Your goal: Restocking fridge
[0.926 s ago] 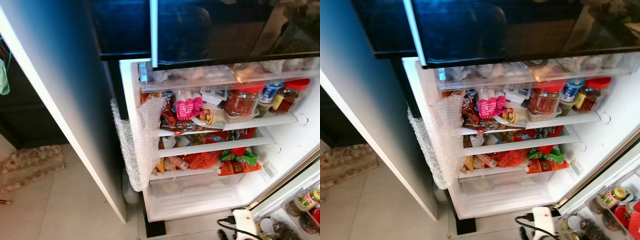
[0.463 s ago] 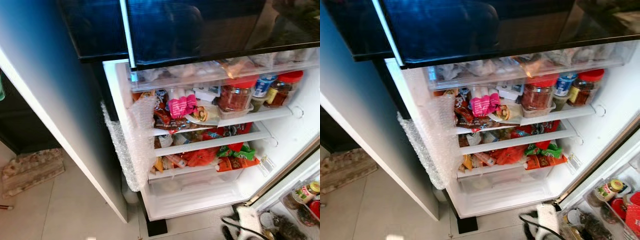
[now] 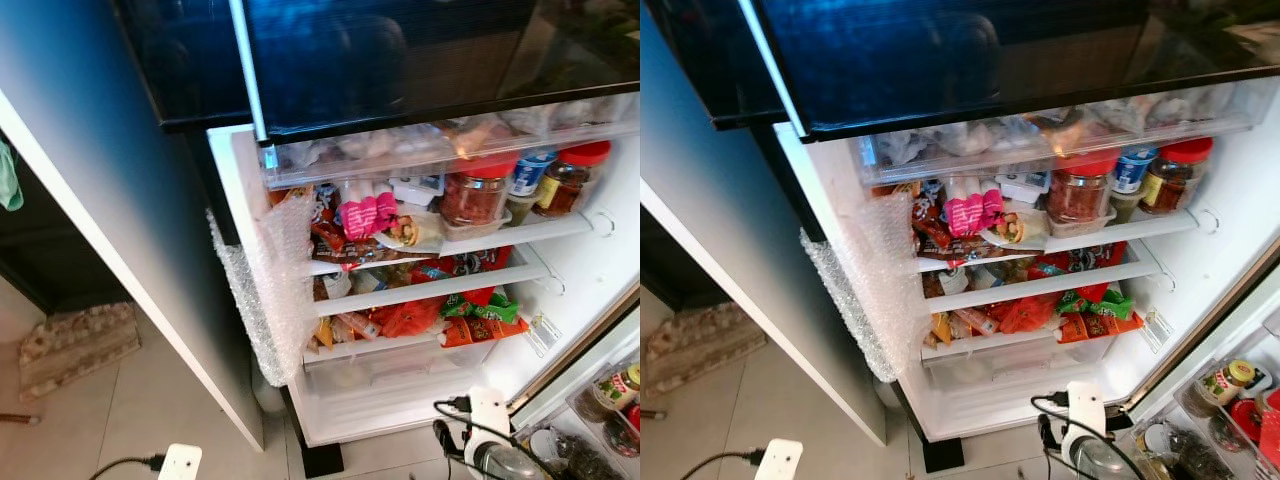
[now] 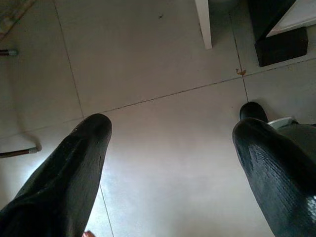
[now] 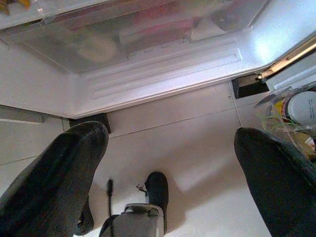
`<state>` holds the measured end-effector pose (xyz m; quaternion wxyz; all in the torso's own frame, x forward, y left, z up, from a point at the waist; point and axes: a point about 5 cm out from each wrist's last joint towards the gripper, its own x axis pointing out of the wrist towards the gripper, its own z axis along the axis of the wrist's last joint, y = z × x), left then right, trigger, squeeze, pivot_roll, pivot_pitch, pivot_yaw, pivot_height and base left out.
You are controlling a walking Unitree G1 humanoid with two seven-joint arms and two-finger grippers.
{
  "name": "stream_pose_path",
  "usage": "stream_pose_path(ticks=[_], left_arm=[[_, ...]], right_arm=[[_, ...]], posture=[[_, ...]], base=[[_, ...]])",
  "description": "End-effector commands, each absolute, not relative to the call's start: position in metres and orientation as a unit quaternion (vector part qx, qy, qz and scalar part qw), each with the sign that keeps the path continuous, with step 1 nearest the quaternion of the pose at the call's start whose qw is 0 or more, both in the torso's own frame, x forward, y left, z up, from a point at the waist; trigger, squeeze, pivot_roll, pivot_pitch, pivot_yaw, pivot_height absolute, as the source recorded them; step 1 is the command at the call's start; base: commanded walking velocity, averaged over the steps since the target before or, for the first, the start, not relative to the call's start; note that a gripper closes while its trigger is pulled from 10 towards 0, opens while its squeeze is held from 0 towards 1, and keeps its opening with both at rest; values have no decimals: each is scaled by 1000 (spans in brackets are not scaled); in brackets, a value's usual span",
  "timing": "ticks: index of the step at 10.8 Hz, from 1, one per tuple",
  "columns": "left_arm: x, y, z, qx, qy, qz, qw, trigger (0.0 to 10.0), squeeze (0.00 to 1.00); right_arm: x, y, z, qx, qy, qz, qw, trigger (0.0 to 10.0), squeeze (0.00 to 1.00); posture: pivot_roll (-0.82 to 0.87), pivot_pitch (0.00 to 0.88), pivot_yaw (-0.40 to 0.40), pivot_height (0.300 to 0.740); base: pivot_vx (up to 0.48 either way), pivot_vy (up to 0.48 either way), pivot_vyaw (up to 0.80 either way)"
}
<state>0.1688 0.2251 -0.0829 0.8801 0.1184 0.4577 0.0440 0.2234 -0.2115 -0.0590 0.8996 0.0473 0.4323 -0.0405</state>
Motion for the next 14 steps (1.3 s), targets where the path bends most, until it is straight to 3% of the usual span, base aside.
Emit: stream_pose_path(ticks=[1, 7, 14], left_arm=[[164, 229, -85, 126, 472, 42, 871, 10000, 0], [162, 219, -88, 115, 477, 36, 871, 10000, 0], [160, 216, -89, 115, 479, 34, 870, 10000, 0]], right_arm=[[225, -211, -58, 49, 435, -39, 898, 10000, 0], [229, -215, -55, 45, 434, -47, 898, 10000, 0], [227, -215, -56, 44, 438, -41, 897, 10000, 0]], posture=[[-145, 2, 89, 740], [-169, 0, 89, 740], [-168, 0, 82, 740]], base=[[0, 0, 0], [0, 0, 0], [-289, 0, 0]])
